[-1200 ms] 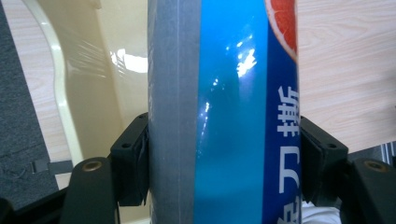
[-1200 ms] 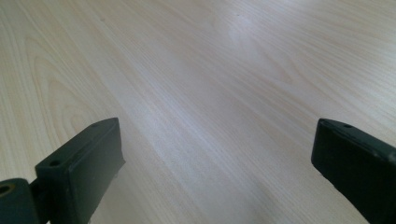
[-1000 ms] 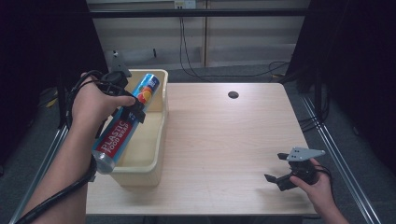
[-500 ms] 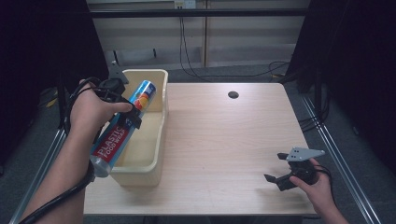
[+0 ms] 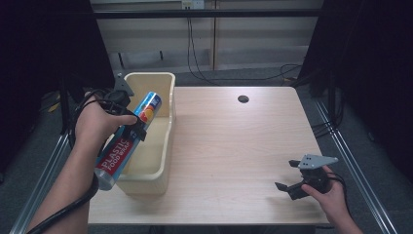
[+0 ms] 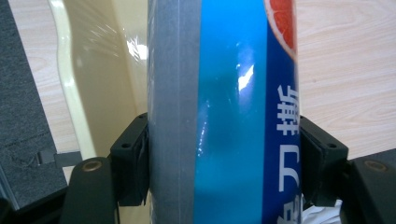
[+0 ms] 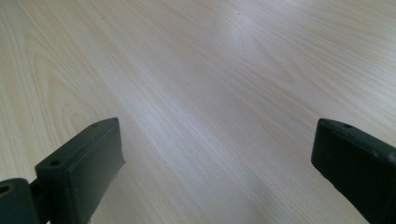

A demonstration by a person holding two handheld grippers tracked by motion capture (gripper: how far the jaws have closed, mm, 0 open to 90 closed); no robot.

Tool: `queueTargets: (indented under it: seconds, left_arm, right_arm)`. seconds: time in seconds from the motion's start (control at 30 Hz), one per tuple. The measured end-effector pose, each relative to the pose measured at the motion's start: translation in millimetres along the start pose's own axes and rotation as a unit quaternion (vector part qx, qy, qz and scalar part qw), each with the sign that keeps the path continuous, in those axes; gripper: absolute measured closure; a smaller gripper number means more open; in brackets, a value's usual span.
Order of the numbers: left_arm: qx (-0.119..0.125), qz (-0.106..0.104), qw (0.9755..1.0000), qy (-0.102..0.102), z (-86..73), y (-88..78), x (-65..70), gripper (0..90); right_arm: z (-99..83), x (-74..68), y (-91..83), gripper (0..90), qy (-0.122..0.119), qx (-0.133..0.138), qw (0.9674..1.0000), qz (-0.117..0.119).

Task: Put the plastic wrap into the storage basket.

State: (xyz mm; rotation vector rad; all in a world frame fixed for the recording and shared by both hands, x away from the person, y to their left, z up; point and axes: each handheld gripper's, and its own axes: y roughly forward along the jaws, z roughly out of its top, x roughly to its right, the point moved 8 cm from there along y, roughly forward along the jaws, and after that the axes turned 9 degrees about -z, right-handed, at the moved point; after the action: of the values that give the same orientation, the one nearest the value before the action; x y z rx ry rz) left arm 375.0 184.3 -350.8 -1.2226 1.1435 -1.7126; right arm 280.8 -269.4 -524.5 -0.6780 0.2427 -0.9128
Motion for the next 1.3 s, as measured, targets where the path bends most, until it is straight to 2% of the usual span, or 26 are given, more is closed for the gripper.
queueTargets:
  seconds: [0.2,0.33,0.4,0.77,0.9,1.0,1.03,1.07,1.13,1.3]
  left_arm:
    - [-0.007,0.003,1.0000,0.000,-0.8,7.5,-3.4,32.2]
    - [-0.005,-0.003,1.0000,0.000,-1.2,10.3,-4.7,32.2]
    - [-0.006,0.001,1.0000,0.002,-1.7,12.3,-6.2,32.2]
    - [-0.014,0.005,0.9999,-0.005,-5.3,23.0,-16.6,32.2]
    - [-0.015,0.000,0.9998,-0.009,-5.3,26.1,-16.9,32.2]
    - [-0.019,0.003,0.9998,-0.006,-4.7,30.3,-18.4,32.2]
    - [-0.025,0.004,0.9997,0.002,-4.6,30.9,-20.0,32.2]
    - [-0.022,0.003,0.9997,-0.007,-4.2,32.3,-18.8,32.2]
    - [-0.027,0.004,0.9996,0.003,-3.2,33.9,-21.3,32.2]
    - [-0.032,0.001,0.9995,0.005,-1.7,40.3,-22.2,32.2]
  right_arm:
    - [0.1,0.8,-0.9,2.0,0.002,0.000,1.0000,0.001]
    - [0.3,1.8,-1.6,2.0,0.003,0.002,1.0000,-0.002]
    - [0.5,1.6,-2.1,2.0,0.004,0.003,1.0000,-0.001]
    - [0.3,0.6,-1.1,2.0,0.001,0.002,1.0000,-0.004]
    - [0.5,1.3,-1.5,2.0,0.001,0.003,1.0000,-0.005]
    - [0.1,0.6,-0.8,2.0,0.001,0.002,1.0000,-0.004]
    - [0.0,0.6,-0.6,2.0,0.000,0.001,1.0000,-0.005]
    - [-0.2,0.4,-0.2,2.0,-0.001,0.001,1.0000,-0.004]
    - [-0.1,0.2,-0.5,2.0,0.000,0.000,1.0000,-0.003]
    - [0.5,2.2,-1.4,2.0,0.002,0.004,1.0000,-0.005]
